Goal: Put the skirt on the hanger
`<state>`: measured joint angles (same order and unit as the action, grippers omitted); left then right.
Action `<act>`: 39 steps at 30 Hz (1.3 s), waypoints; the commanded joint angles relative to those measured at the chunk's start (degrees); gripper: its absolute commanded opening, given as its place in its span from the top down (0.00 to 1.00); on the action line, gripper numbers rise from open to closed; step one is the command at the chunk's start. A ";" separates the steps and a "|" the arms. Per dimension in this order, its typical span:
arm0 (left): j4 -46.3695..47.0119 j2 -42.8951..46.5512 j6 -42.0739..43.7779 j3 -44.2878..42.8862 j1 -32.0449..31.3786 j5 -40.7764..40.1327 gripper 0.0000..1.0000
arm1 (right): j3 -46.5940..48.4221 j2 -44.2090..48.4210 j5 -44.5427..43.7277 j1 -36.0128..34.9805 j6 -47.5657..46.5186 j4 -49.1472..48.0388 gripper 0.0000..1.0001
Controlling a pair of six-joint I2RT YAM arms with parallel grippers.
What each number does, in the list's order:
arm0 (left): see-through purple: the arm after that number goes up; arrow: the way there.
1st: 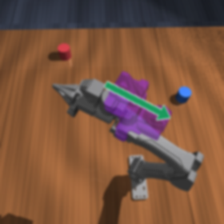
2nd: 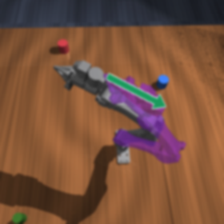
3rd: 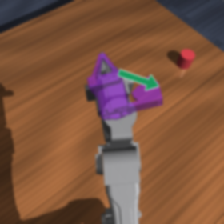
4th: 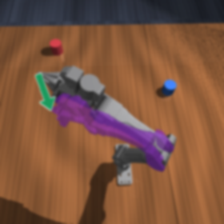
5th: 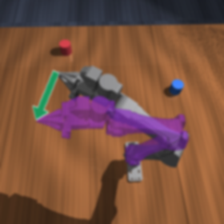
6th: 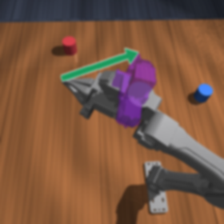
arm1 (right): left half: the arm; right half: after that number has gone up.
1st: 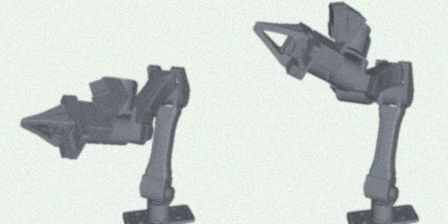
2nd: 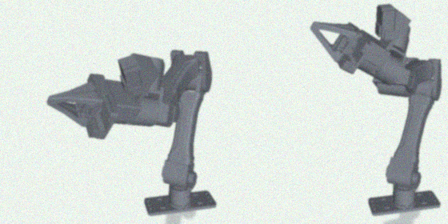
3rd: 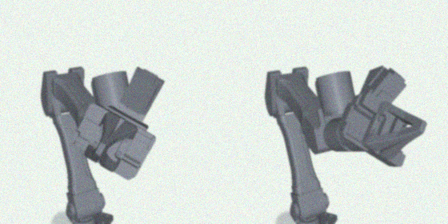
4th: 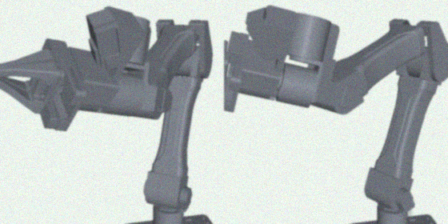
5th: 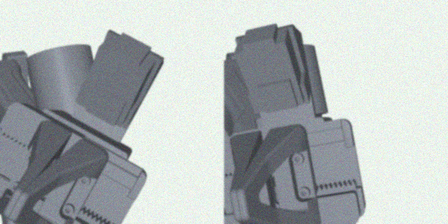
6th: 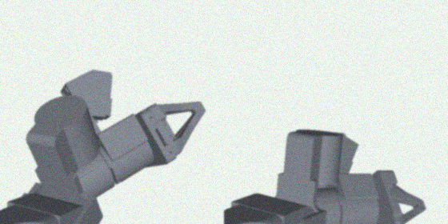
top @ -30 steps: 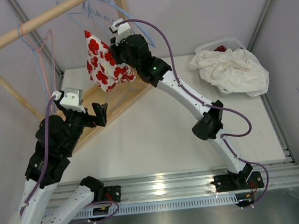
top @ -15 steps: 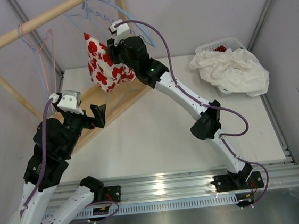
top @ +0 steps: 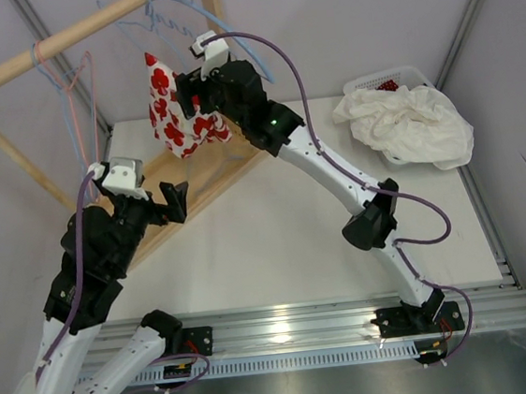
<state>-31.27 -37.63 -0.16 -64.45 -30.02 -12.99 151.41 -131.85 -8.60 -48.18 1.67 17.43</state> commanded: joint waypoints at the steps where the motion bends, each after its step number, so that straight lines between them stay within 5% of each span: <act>1: 2.00 -1.66 -3.43 -0.15 0.31 -0.28 0.01 | -1.55 11.15 -0.01 -0.51 0.09 1.98 0.14; 9: 1.82 -4.03 -7.30 -1.30 0.58 1.83 0.01 | -15.77 26.80 -2.90 -1.48 0.87 11.21 0.01; 16: 2.17 -4.21 -13.80 2.56 0.67 8.59 0.00 | -55.70 53.24 -5.11 2.56 7.72 6.94 0.01; 25: 1.21 -0.97 -24.44 16.17 0.67 8.78 0.01 | -93.02 83.13 -16.89 7.22 17.65 3.13 0.01; 33: 6.30 6.15 -32.35 28.05 0.75 4.91 0.01 | -120.00 93.96 -7.74 6.96 26.01 -11.86 0.00; 39: 4.12 10.46 -32.80 29.20 0.75 0.61 0.01 | -120.57 93.01 -11.61 6.96 23.39 -13.92 0.01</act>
<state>-28.60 -28.49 -30.85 -34.44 -29.74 -9.04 28.40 -38.87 -18.00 -41.04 25.63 11.79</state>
